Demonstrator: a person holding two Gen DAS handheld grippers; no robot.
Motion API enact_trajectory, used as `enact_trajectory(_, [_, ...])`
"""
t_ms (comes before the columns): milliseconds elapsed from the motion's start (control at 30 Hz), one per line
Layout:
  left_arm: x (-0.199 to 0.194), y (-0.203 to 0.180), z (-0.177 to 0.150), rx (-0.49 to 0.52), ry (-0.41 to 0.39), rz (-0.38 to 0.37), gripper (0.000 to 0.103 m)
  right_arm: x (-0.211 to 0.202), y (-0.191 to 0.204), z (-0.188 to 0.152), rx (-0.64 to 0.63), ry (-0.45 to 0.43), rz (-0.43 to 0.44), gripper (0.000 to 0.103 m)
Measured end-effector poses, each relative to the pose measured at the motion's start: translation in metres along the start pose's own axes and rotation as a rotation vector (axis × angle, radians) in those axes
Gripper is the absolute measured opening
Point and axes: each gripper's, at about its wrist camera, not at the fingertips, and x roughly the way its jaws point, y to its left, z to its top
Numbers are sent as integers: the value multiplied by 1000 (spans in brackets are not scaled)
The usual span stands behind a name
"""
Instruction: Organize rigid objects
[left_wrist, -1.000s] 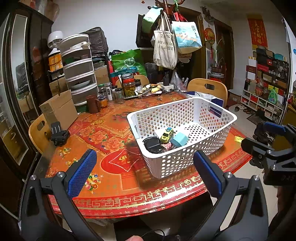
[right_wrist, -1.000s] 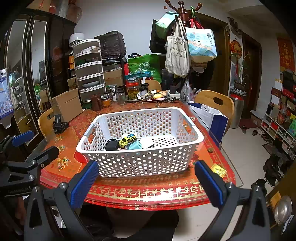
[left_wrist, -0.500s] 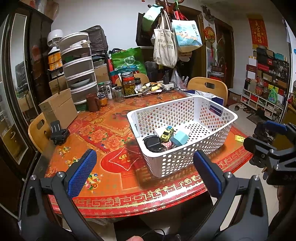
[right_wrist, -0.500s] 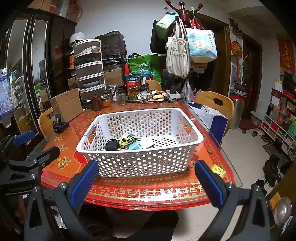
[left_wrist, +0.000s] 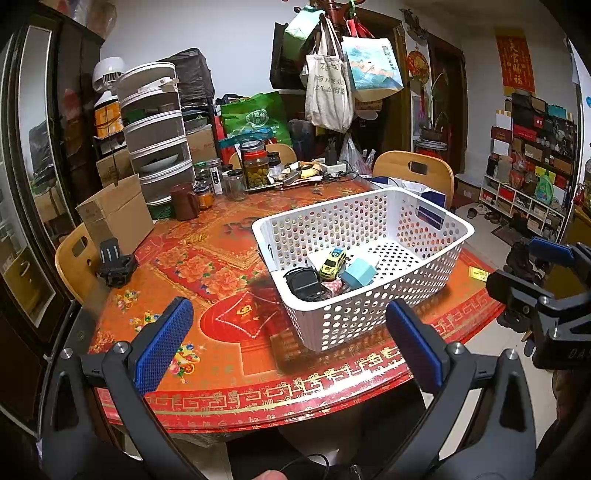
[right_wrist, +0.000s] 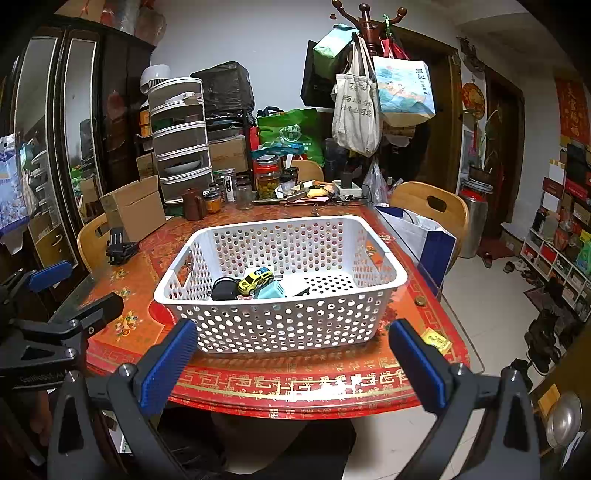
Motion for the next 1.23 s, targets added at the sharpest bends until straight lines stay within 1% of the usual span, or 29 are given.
enact_trajectory(700, [3, -4, 0, 3, 6, 3, 103, 2, 1, -2, -5, 3, 1, 103])
enact_trajectory(1233, [-1, -6, -1, 17, 10, -18, 103, 5, 4, -5, -10, 6, 4, 103])
